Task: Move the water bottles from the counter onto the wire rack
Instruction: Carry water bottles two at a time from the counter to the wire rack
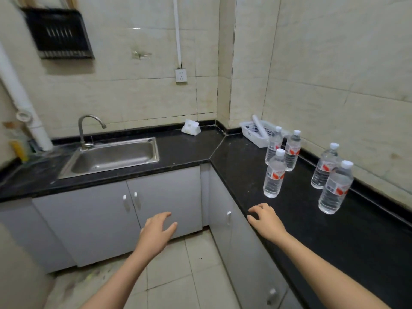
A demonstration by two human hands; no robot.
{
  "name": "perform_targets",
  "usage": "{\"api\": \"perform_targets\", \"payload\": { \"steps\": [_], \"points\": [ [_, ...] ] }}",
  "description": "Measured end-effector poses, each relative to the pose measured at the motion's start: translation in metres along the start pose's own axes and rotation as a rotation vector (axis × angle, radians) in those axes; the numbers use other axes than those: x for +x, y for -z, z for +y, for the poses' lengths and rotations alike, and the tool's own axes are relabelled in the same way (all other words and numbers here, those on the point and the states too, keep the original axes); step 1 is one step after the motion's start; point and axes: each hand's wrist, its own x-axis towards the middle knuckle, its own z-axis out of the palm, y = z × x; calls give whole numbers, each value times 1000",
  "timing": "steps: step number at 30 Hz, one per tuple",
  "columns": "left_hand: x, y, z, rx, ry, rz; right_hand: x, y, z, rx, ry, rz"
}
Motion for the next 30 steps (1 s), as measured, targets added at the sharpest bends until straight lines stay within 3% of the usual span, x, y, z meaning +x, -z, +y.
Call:
{"api": "perform_targets", "payload": {
  "steps": [6, 15, 30],
  "points": [
    [106, -6, 13, -1, -34, -3, 89, 0, 22, 156, -167, 56],
    [230, -49, 11, -12, -71, -162, 171, -11, 41, 190, -359, 122],
    [452, -109, 64, -69, -421, -532, 223, -11, 34, 532, -991, 642]
  ]
}}
